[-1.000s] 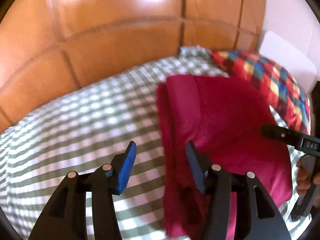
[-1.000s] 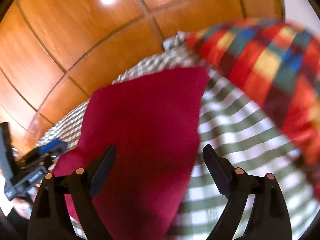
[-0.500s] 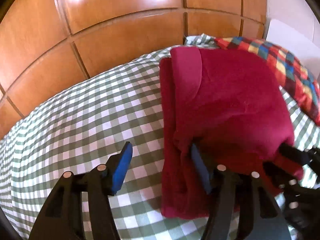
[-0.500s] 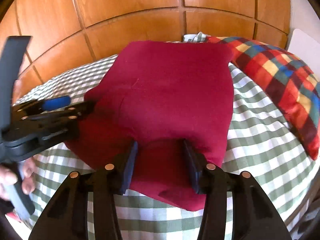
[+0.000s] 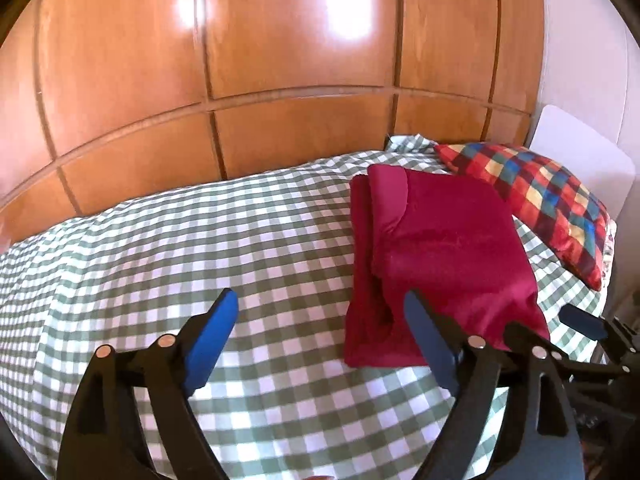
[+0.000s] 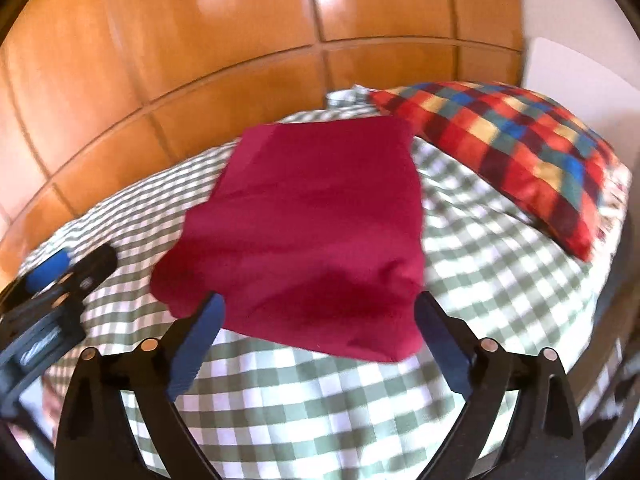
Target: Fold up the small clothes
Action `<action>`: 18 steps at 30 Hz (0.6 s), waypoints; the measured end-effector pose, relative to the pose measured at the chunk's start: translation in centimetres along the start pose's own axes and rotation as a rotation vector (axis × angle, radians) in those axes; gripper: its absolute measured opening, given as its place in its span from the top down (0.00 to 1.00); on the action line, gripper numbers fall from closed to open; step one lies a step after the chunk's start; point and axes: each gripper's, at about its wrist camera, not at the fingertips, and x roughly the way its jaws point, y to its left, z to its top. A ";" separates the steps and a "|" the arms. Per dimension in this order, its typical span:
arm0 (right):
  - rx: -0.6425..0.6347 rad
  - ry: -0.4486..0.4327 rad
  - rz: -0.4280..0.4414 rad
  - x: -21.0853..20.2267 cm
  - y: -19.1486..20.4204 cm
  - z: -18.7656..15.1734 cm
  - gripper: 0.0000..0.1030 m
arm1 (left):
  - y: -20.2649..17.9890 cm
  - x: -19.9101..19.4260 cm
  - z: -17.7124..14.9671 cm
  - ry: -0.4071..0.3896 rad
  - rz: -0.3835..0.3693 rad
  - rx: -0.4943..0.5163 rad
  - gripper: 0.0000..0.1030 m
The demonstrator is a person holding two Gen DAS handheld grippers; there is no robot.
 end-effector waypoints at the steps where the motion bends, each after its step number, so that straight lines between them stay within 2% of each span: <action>1: 0.013 -0.003 -0.014 -0.2 -0.1 -0.1 0.07 | 0.2 -0.5 -0.3 -0.007 0.009 0.000 0.11; 5: 0.041 -0.052 -0.090 -1.6 -0.1 -0.5 0.04 | 0.5 -1.7 -0.9 -0.014 0.017 -0.009 0.08; 10: -0.002 -0.112 -0.158 -3.3 0.8 -0.9 0.04 | 0.8 -2.9 -1.4 -0.027 0.019 -0.033 0.04; 18: -0.019 -0.140 -0.169 -5.2 2.0 -1.5 0.04 | 0.8 -4.5 -1.6 -0.064 0.044 -0.035 0.03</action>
